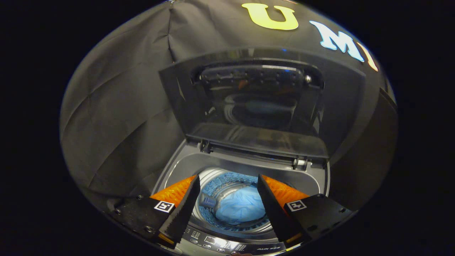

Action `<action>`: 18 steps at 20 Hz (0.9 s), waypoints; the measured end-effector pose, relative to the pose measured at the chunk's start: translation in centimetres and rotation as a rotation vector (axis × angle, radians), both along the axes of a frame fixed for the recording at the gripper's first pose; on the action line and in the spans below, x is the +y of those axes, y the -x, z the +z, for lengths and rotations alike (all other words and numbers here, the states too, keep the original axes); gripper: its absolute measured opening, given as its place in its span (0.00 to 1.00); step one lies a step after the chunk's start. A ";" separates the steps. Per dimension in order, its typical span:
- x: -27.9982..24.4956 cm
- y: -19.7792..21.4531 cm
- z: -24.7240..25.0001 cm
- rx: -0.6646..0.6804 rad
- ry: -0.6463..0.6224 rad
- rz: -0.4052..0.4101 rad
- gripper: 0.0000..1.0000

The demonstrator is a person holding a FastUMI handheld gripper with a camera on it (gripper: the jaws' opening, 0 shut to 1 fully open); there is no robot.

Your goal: Put the clothes into the washing machine and then close the washing machine lid.

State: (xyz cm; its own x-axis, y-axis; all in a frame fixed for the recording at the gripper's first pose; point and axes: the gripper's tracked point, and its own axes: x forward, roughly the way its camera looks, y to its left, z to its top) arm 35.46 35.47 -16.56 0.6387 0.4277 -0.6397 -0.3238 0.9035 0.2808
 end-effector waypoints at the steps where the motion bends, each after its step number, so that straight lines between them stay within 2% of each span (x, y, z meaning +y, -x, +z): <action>1: -0.3 -0.4 1.0 -0.020 -0.004 -0.008 0.98; 15: -5.8 -7.1 16.7 -0.279 -0.077 -0.125 0.98; 18: -6.4 -8.7 18.8 -0.313 -0.086 -0.134 0.98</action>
State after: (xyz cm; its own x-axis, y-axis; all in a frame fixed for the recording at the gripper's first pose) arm 44.17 29.12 2.26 0.8524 0.3703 -0.3691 -0.2860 0.9212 0.2636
